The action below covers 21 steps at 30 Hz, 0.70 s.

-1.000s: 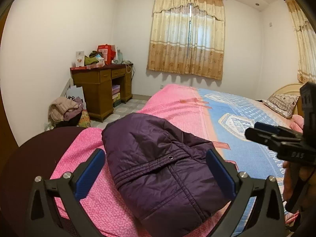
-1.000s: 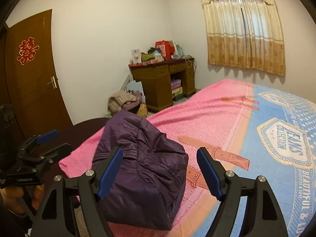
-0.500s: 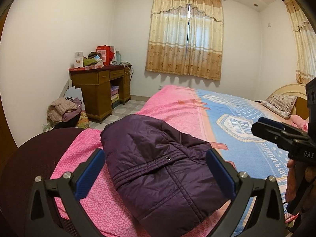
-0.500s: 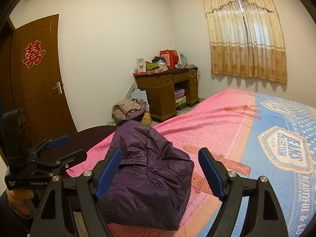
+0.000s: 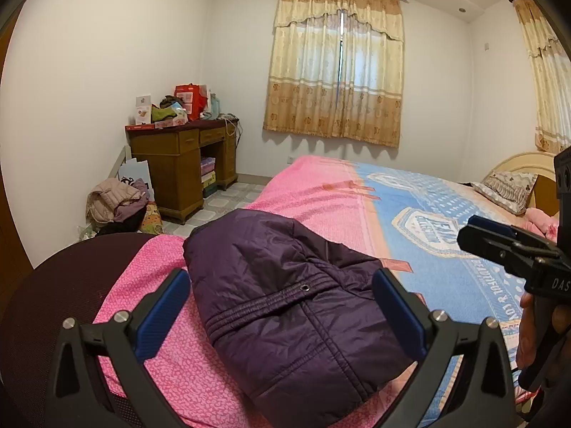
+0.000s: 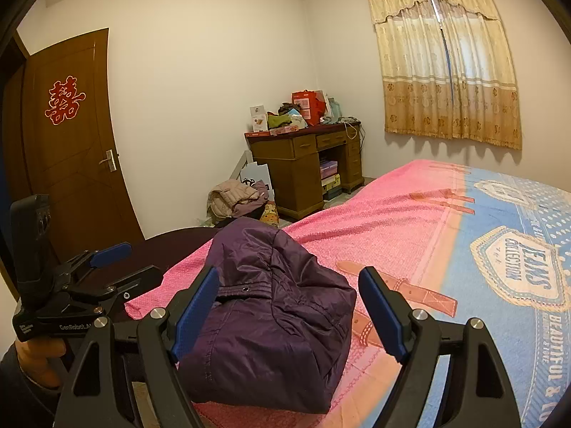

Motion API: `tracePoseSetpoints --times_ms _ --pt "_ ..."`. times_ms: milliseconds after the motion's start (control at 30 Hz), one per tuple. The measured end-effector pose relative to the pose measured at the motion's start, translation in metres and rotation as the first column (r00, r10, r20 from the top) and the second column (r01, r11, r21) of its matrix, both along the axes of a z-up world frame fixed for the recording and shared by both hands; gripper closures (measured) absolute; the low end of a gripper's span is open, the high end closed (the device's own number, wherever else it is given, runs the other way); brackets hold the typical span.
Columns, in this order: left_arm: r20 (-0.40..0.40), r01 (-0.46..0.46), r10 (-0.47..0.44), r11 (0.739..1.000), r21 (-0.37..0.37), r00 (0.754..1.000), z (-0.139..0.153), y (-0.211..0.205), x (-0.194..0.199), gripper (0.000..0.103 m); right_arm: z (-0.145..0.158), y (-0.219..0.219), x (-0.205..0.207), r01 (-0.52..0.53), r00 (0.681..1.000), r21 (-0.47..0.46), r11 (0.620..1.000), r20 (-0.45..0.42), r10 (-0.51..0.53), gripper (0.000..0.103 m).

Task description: Fold large clothes

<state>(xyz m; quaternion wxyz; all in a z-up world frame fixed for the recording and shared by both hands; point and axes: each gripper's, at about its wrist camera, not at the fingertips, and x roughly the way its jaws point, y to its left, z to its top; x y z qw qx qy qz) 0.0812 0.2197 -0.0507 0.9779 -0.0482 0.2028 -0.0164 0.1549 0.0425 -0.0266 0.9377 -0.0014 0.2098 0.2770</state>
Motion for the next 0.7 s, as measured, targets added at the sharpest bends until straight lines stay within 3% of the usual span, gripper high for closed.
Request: tracePoseSetpoints --times_ms 500,700 --pt "-0.043 0.037 -0.036 0.999 0.016 0.998 -0.0014 -0.0039 0.0029 0.000 -0.0009 -0.0002 -0.0002 0.002 1.000 0.007 1.000 0.001 -0.002 0.022" --pt "-0.003 0.011 -0.011 0.999 0.037 1.000 0.0035 -0.0045 -0.0038 0.000 -0.0003 -0.0001 -0.0021 0.004 1.000 0.011 1.000 0.005 -0.004 0.022"
